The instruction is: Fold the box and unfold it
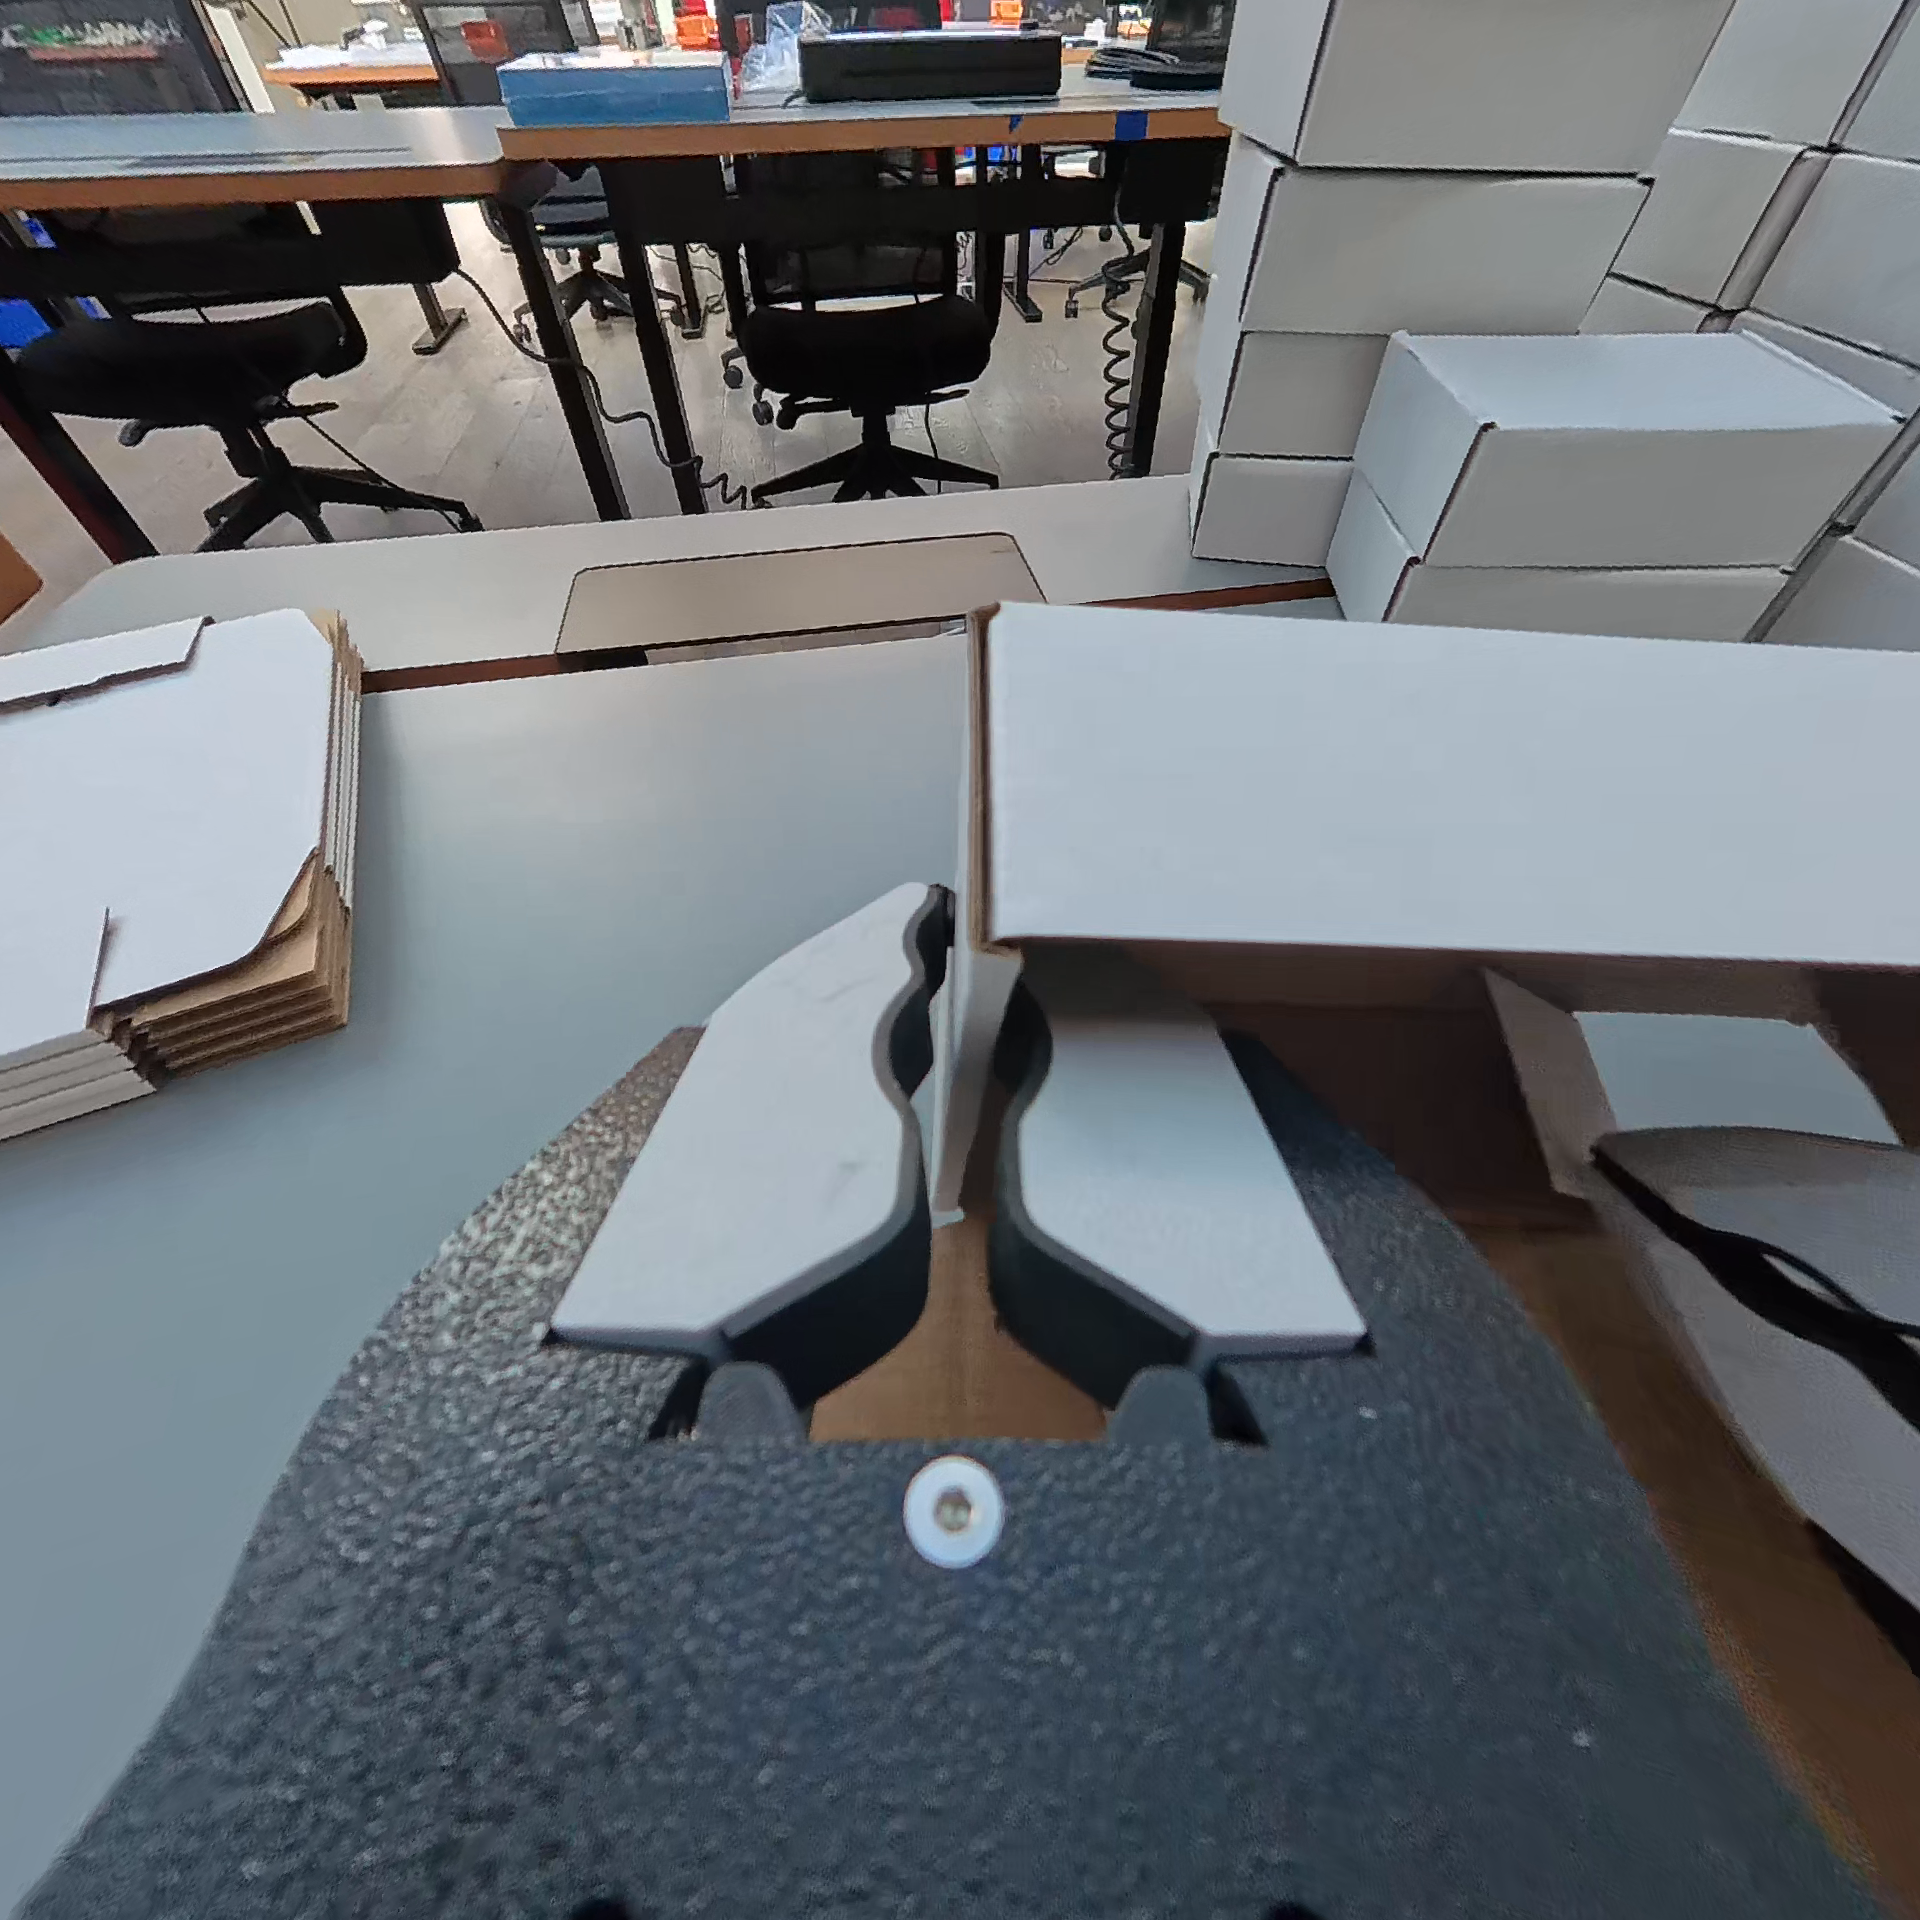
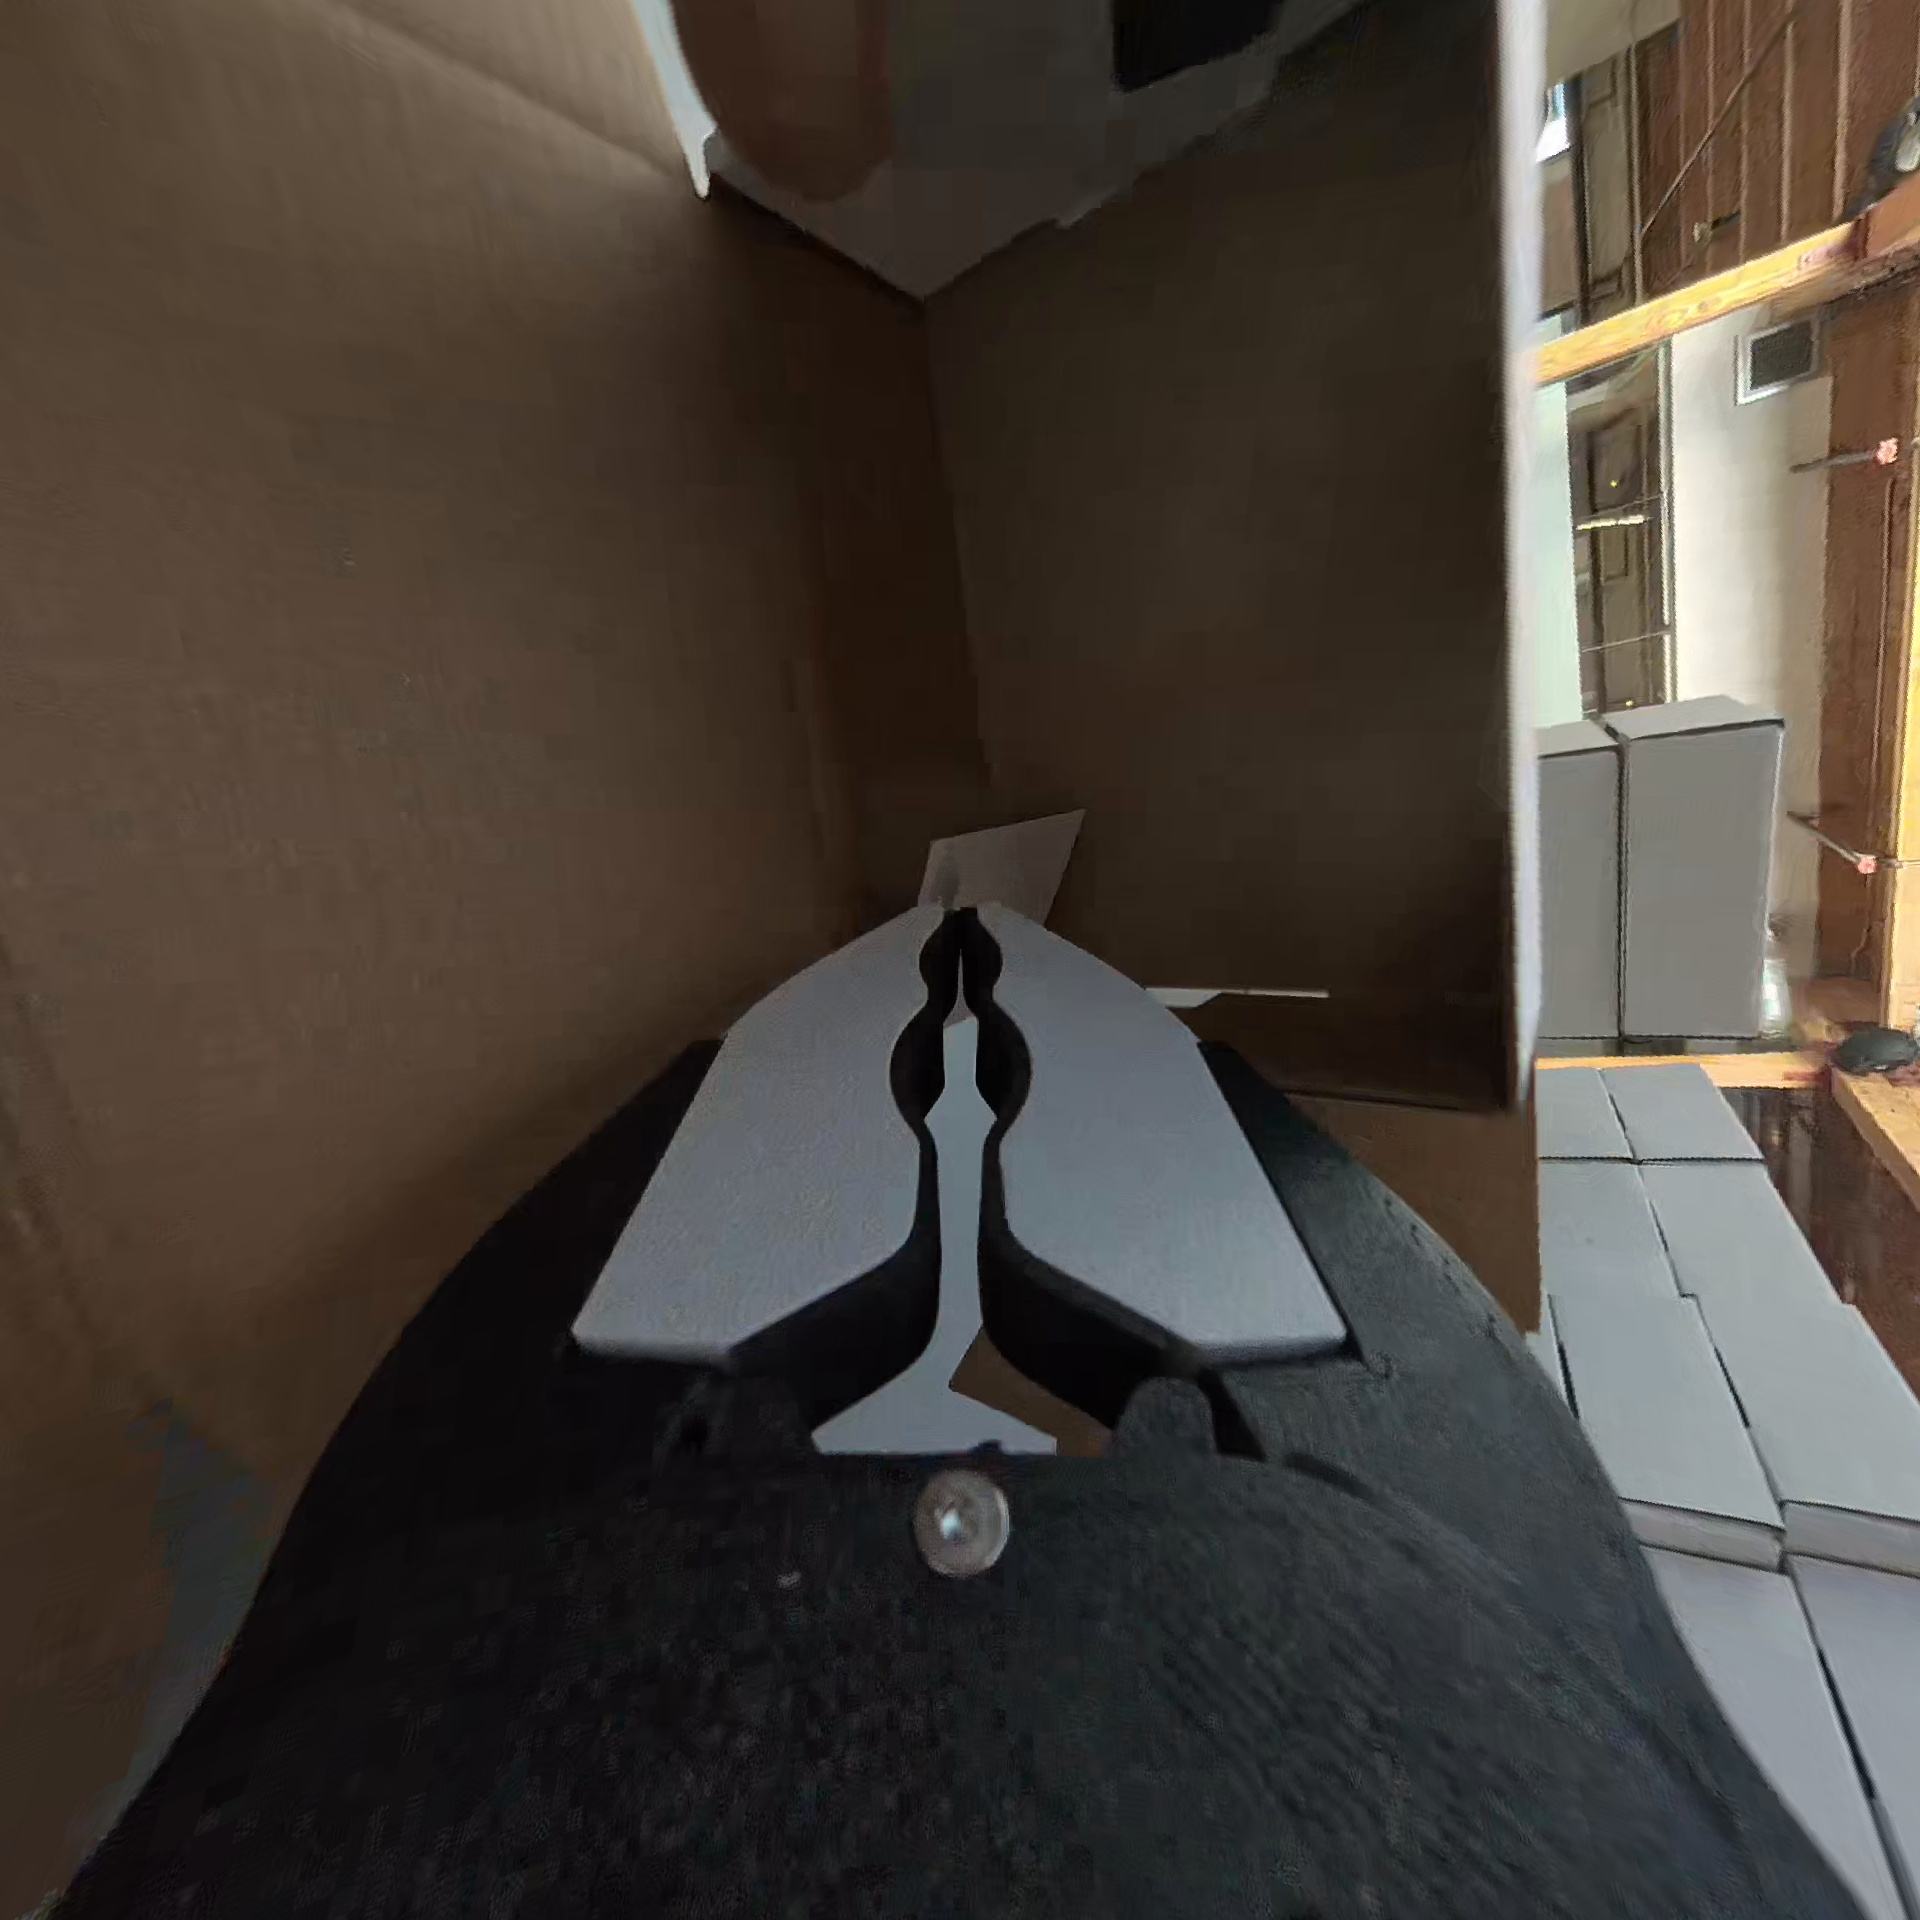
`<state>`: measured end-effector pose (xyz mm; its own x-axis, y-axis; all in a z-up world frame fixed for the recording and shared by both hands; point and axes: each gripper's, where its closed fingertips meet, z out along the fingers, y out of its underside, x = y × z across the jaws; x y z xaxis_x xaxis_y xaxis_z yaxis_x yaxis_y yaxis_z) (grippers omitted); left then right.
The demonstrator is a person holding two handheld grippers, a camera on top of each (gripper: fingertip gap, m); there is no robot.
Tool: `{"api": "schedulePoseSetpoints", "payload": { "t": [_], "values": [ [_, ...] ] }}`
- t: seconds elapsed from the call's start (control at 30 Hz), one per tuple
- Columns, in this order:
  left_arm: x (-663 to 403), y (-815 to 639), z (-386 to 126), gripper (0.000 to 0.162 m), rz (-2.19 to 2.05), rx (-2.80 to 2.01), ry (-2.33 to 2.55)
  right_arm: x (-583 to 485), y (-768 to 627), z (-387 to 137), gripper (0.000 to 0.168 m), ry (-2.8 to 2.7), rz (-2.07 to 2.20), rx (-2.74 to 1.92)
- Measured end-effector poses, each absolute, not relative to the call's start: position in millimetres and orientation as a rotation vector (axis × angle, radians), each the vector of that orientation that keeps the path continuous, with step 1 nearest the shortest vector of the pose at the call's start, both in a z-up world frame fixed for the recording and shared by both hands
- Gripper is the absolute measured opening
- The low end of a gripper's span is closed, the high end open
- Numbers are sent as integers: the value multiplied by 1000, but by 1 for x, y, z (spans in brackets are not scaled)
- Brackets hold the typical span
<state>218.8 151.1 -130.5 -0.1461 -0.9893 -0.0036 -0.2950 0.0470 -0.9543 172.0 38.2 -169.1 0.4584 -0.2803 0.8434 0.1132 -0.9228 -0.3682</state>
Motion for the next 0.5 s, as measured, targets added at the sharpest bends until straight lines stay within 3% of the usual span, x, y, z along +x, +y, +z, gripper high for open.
{"api": "schedulePoseSetpoints", "payload": {
  "t": [0.1, 0.23, 0.37, 0.43, 0.5],
  "values": [
    [221, 164, -132, 6, -1204, -1421, 1511, 150, 37, -138, 0, 217, -1290, -2154],
    [221, 179, -134, 7, -1272, -1504, 1467, 118, 26, -91, 13, 314, -973, -1833],
    [218, 183, -130, 6, -1302, -1492, 1473, 133, -41, -50, 20, 598, -957, -1540],
    [216, 178, -128, 6, -1330, -1485, 1496, 153, -70, -50, 23, 703, -964, -1497],
    [216, 172, -125, 6, -1345, -1469, 1525, 176, -80, -65, 35, 767, -868, -1538]
  ]
}}
